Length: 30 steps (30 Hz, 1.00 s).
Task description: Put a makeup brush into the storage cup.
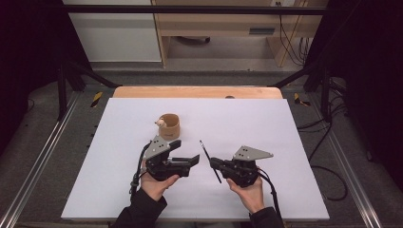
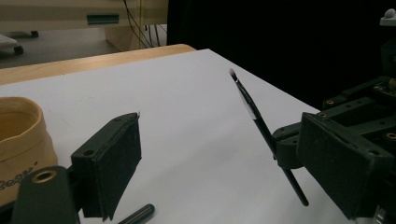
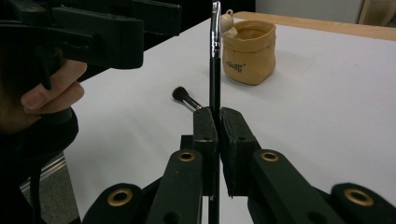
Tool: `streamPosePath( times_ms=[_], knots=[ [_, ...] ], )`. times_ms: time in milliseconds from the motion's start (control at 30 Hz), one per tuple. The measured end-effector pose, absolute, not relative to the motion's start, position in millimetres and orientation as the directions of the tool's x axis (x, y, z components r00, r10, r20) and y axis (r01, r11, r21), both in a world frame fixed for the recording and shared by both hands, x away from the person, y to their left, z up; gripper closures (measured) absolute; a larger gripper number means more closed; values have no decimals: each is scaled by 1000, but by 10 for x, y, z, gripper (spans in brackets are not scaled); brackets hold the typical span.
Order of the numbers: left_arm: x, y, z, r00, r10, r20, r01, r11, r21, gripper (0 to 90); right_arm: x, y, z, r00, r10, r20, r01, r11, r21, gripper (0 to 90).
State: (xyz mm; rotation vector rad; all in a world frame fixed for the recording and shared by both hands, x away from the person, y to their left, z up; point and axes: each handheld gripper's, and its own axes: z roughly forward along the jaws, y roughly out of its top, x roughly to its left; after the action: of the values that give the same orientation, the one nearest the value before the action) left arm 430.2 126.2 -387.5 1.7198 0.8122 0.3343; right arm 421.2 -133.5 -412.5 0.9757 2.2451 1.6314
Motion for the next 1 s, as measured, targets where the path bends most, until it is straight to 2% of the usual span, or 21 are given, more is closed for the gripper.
streamPosePath(
  times_ms=[500,1000],
  knots=[
    [4315,1136,-3892,728,648,-225,361,-83,929,199,4190,-1307,-4116,-767,607,206,373,162,913,858],
    [4304,1115,-3916,711,638,-297,403,-23,915,434,4158,-1248,-4126,-775,599,202,356,149,923,858]
  ],
)
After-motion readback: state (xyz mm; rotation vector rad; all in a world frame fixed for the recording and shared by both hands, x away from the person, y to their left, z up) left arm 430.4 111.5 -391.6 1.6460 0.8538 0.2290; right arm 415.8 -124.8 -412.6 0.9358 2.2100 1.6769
